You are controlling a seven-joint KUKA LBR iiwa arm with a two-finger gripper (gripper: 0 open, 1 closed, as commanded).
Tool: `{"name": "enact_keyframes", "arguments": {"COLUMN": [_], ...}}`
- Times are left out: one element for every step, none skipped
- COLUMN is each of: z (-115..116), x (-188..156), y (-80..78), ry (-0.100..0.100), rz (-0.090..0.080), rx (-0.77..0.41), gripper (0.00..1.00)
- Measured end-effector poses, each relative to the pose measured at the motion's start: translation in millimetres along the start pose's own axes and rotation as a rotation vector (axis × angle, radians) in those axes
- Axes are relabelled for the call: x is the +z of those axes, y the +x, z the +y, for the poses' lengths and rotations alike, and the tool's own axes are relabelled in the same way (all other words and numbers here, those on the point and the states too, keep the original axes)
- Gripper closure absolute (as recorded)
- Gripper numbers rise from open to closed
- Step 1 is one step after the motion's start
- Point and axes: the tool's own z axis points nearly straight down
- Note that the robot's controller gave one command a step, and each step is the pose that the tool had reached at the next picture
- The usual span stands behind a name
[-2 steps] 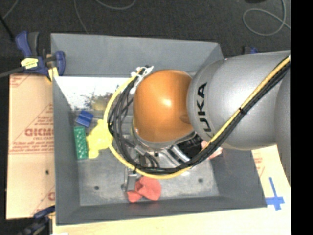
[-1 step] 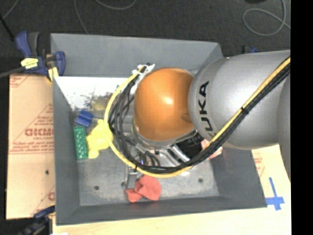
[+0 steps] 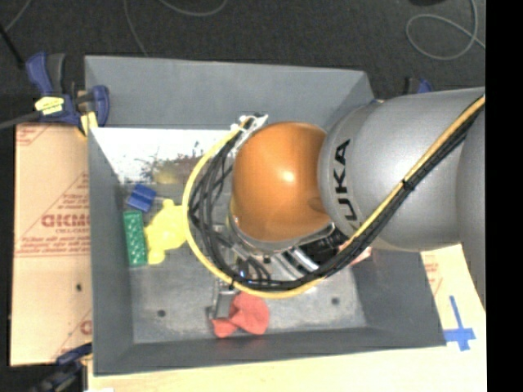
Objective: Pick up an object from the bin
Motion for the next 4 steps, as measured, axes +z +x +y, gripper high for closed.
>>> {"name": "enact_keyframes", "arguments": {"z": [-41,-59,-72,-112], "x": [66,89,102,132], "y": [-5.1,2.8,2.0,-2.9], "ry": [0.001,0.004,0.0,0.004], "rz": [-0.001,0.008,-0.007,0.008], "rx": [0.104,0.117,0.089,0.198], "gripper": [0.0,0.0,0.0,1.0]}}
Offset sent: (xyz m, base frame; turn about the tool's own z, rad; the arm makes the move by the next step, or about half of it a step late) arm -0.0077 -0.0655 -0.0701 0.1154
